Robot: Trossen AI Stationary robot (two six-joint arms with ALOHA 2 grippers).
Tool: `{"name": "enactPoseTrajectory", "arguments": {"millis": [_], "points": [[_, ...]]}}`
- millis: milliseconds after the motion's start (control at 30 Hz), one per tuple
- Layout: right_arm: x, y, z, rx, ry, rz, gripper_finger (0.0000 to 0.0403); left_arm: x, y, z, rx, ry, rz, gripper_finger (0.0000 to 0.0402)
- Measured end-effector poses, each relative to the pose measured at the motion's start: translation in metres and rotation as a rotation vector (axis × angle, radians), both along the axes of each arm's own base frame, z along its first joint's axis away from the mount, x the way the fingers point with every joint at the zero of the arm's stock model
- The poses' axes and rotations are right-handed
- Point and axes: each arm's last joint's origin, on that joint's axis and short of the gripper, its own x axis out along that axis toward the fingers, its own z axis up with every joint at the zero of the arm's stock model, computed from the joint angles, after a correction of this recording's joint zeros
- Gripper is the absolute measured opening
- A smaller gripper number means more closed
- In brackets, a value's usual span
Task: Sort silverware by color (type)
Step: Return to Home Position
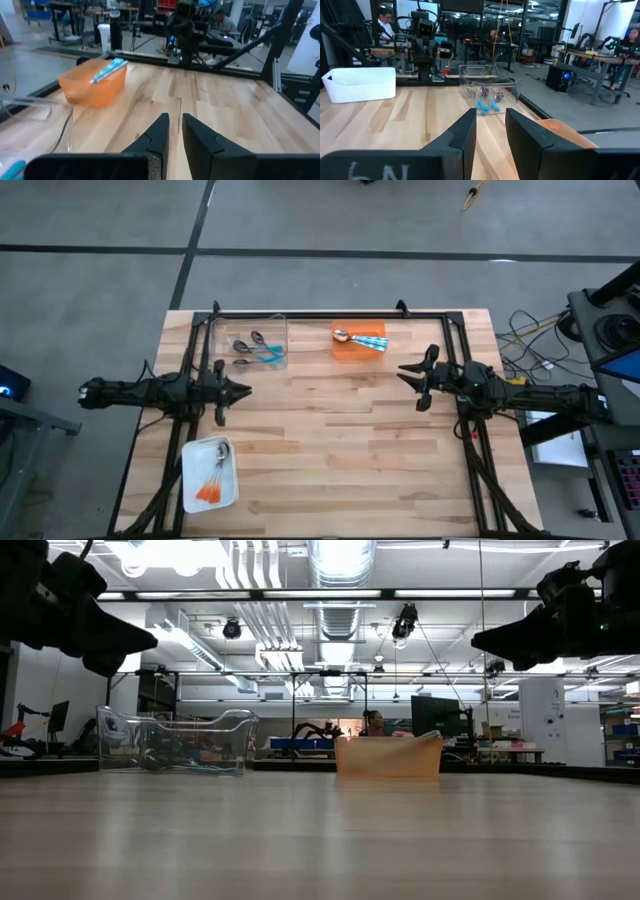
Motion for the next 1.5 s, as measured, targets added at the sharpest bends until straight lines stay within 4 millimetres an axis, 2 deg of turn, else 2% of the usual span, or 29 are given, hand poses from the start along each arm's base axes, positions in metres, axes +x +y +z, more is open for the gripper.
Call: {"name": "enactPoseTrajectory", "arguments": {"millis": [167,333,500,1500], "points": [[0.0003,-0.0001,-0.0036,0.067,0.023,0.002,0.0095,0.0006,0.0002,0.0001,0.07,0.004,0.001,0.0035],[0.0005,-0.0001,-0.0045,0.056,0.034,0.001,0.0098,0.0004,0.003,-0.0005,0.084,0.019,0.101,0.0035],[0.0005,-0.0001,-0.0043,0.11,0.02,0.003,0.0095,0.0005,0.0031,-0.0008,0.084,0.023,0.106,0.0035],[0.0005,-0.0001,-0.0046,0.102,0.022,0.002,0.0093,0.0009,0.0032,-0.0011,0.085,0.027,0.108,0.0036]]}}
